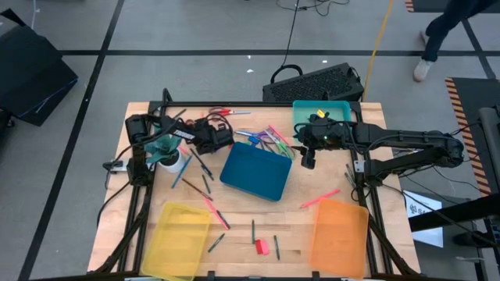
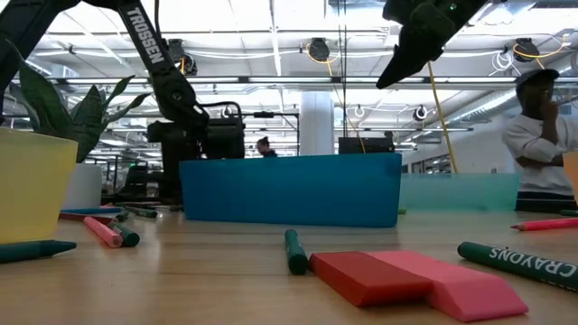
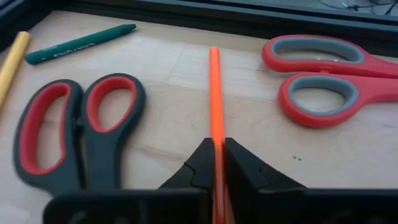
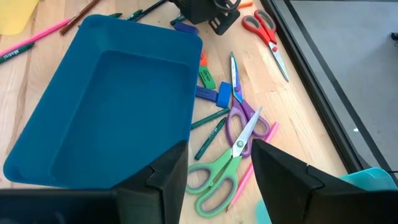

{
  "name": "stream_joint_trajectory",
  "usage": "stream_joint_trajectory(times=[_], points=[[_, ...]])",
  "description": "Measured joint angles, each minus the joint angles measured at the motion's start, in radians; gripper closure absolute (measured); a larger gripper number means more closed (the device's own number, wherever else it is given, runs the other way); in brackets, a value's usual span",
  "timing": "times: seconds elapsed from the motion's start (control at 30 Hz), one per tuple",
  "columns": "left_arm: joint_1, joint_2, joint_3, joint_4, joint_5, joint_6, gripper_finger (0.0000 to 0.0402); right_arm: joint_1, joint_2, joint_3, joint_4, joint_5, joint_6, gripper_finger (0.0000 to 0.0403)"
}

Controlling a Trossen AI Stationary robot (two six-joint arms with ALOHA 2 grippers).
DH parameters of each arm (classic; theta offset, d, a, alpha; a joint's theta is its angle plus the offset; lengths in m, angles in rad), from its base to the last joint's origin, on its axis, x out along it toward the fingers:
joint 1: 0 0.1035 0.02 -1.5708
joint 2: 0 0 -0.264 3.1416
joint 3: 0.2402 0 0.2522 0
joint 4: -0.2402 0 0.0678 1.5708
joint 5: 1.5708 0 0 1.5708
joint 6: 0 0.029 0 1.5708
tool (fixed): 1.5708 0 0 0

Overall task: Sort crayons/erasers/pens/pencils in bins
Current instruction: Put the orange pencil into the green bin

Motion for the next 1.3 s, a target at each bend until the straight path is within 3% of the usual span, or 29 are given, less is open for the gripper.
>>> stream_joint_trajectory(times=[0.23, 0.5, 0.67, 0.8, 1.0, 1.13, 1.3], points=[[-0.042, 0.003, -0.009, -0.01, -0.07, -0.033, 0.0386, 0.0, 0.0, 0.0, -0.018, 0.0, 0.0, 0.0234], [-0.037, -0.002, -0.041, 0.018, -0.063, -0.065, 0.0305, 0.0, 0.0, 0.0, -0.015, 0.0, 0.0, 0.0234], [-0.04, -0.003, -0.095, 0.143, -0.091, -0.059, 0.0278, 0.0, 0.0, 0.0, -0.008, 0.0, 0.001, 0.0234], [-0.054, -0.001, -0.111, 0.173, -0.12, -0.044, 0.0276, 0.0, 0.0, 0.0, -0.008, 0.0, 0.023, 0.0234], [-0.047, 0.001, -0.113, 0.238, -0.135, 0.144, 0.0276, 0.0, 0.0, 0.0, 0.01, 0.0, 0.023, 0.0234], [-0.033, 0.001, -0.111, 0.251, -0.126, 0.172, 0.0278, 0.0, 0.0, 0.0, 0.037, 0.0, 0.023, 0.0234], [-0.024, 0.048, -0.108, 0.299, -0.132, 0.178, 0.032, 0.0, 0.0, 0.0, 0.041, 0.0, 0.024, 0.0234]])
